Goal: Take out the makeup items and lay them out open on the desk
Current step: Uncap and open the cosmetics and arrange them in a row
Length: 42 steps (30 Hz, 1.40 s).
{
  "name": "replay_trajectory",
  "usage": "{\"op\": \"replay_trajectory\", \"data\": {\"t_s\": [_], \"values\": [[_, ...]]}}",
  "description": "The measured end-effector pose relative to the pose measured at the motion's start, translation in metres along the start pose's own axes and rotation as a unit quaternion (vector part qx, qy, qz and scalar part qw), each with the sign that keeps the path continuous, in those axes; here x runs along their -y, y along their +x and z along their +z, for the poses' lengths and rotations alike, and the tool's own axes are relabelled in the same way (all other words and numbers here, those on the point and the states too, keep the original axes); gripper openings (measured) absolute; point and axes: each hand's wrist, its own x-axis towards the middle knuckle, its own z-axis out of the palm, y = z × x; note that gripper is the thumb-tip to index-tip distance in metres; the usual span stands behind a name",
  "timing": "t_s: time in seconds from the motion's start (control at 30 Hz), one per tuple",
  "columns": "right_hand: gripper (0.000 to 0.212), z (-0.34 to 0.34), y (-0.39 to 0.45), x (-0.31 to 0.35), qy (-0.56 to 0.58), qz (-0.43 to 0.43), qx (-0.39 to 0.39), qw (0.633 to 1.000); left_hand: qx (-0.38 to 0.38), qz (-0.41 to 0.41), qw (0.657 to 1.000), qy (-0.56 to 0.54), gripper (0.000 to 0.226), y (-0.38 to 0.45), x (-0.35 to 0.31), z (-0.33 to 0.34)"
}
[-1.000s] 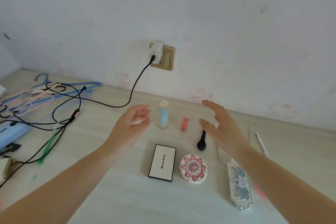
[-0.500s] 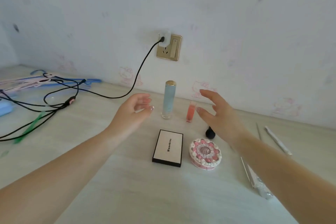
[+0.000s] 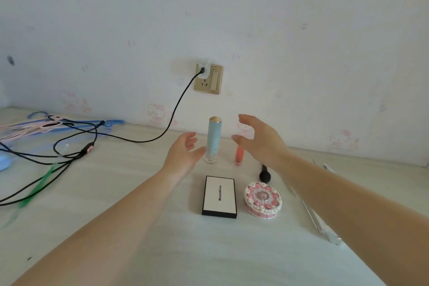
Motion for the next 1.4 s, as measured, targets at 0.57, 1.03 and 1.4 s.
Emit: {"op": "replay_trajectory", "data": {"t_s": [0.57,1.03,1.4], "values": [[0.038,0.076,0.089,-0.026,0.100,0.014,0.002,0.995,0.085,0.060,0.994,-0.036,0.029,0.068,0.038,0.028],[0.032,0.062,0.100,0.009,0.292,-0.028,-0.030,0.956,0.134,0.084,0.987,-0.013,0.029,0.057,0.028,-0.009],[0.032,0.053,0.105,0.005,-0.179,-0.033,0.092,0.979,0.042,0.052,0.997,-0.026,0.027,0.053,0.053,-0.025]]}}
